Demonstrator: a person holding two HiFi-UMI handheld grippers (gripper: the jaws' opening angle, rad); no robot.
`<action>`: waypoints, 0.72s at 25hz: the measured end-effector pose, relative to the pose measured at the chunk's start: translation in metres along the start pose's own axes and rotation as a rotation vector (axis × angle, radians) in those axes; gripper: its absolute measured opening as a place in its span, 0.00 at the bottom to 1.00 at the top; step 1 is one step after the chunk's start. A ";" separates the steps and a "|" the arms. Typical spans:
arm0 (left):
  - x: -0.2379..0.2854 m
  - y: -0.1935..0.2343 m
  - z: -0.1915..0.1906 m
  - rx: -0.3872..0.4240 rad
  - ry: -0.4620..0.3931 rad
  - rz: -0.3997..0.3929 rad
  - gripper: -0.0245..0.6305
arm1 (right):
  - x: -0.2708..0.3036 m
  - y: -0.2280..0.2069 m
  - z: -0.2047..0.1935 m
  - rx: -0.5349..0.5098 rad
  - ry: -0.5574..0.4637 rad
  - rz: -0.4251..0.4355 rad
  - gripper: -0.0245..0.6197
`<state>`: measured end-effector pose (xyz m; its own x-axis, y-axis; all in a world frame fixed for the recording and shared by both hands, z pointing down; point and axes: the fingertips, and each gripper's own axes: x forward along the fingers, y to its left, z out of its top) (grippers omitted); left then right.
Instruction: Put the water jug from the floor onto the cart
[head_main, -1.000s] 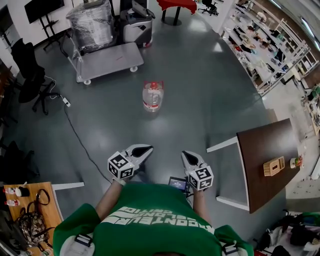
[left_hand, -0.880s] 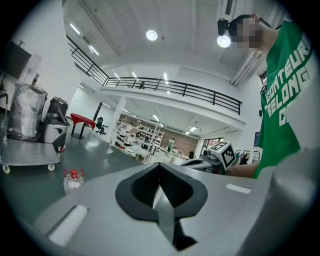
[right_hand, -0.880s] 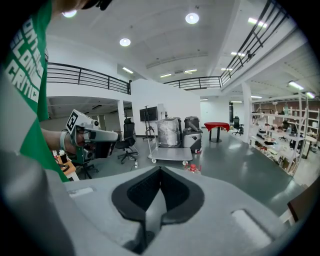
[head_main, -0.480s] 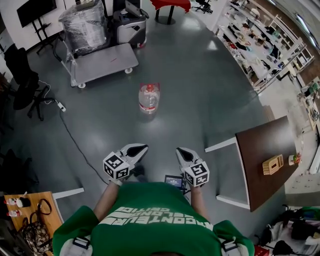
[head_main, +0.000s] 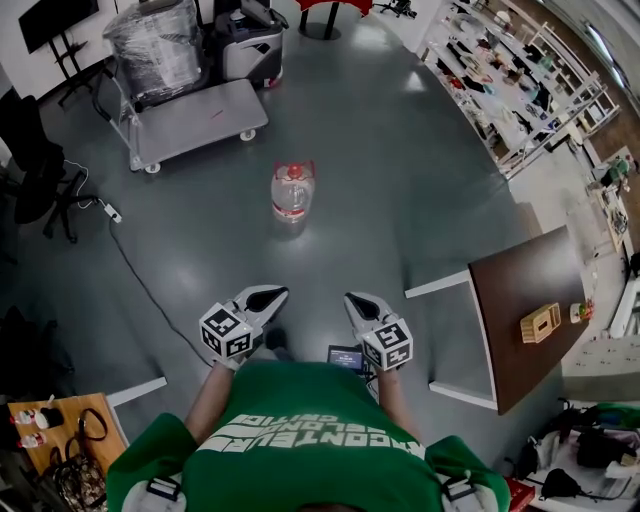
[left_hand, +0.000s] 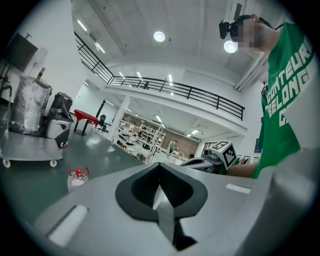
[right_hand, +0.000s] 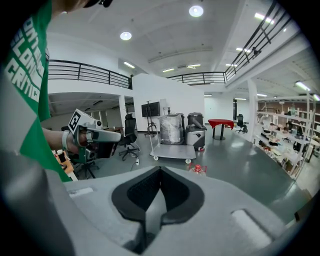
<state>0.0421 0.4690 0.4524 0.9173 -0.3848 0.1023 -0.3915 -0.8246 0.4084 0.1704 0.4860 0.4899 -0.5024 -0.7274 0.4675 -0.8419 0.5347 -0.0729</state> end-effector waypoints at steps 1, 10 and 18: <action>-0.002 0.003 0.001 -0.003 -0.002 -0.002 0.06 | 0.002 0.002 0.002 -0.008 0.001 0.000 0.03; -0.014 0.026 -0.009 -0.036 0.013 -0.011 0.06 | 0.020 0.018 -0.003 -0.041 0.038 -0.002 0.03; 0.004 0.040 -0.008 -0.029 0.038 -0.041 0.06 | 0.026 0.006 -0.009 -0.012 0.044 -0.025 0.03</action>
<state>0.0309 0.4380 0.4768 0.9350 -0.3340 0.1191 -0.3513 -0.8267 0.4394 0.1539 0.4741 0.5098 -0.4720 -0.7209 0.5075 -0.8514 0.5221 -0.0502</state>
